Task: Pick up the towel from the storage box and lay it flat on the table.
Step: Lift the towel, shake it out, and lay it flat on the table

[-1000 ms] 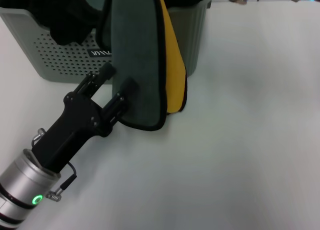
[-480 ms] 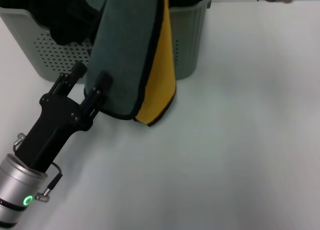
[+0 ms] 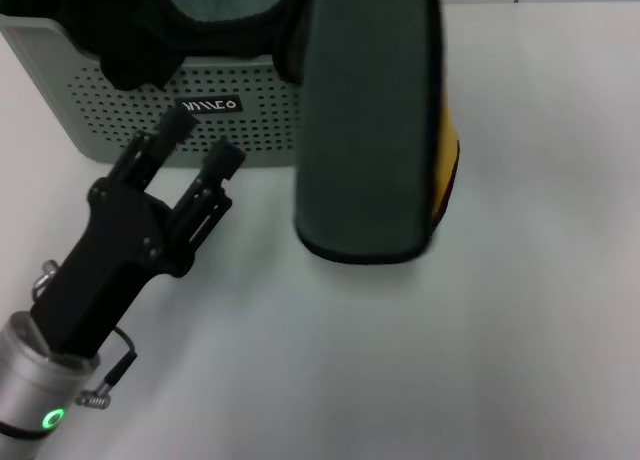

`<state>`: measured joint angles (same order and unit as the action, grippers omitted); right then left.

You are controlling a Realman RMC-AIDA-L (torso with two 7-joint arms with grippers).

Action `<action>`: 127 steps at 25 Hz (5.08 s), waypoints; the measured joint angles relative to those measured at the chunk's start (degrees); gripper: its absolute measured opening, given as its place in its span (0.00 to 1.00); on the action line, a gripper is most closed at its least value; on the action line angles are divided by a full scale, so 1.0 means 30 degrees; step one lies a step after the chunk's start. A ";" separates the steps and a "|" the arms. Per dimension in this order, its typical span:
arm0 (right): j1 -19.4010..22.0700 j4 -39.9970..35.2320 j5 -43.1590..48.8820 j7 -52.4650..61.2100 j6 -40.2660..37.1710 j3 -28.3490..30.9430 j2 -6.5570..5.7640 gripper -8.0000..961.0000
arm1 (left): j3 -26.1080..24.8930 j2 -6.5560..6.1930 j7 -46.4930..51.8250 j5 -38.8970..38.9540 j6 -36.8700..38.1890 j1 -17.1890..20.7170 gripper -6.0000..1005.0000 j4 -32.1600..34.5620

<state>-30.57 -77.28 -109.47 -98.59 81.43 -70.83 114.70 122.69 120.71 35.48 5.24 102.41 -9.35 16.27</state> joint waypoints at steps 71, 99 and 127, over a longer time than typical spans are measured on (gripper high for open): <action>-0.7206 0.5653 0.2297 -0.0672 0.7387 0.0770 -0.4530 0.01 | 0.1240 -0.0948 0.0000 -0.1447 0.1618 -0.5394 0.68 -0.1658; -0.7210 0.1622 0.2708 -0.0505 0.7789 -0.1114 -0.5961 0.01 | -0.1224 -0.0961 0.0842 -0.1247 0.3698 -0.4870 0.68 -0.2123; -0.6807 0.0936 0.2025 -0.2450 0.7771 0.1578 -0.6338 0.01 | -0.1142 -0.1273 0.1768 -0.6202 0.2196 -0.8252 0.68 -0.3051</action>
<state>-50.99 -74.47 -103.40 -105.94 104.75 -66.10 95.68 119.26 116.89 40.78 -13.37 109.00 -34.11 7.12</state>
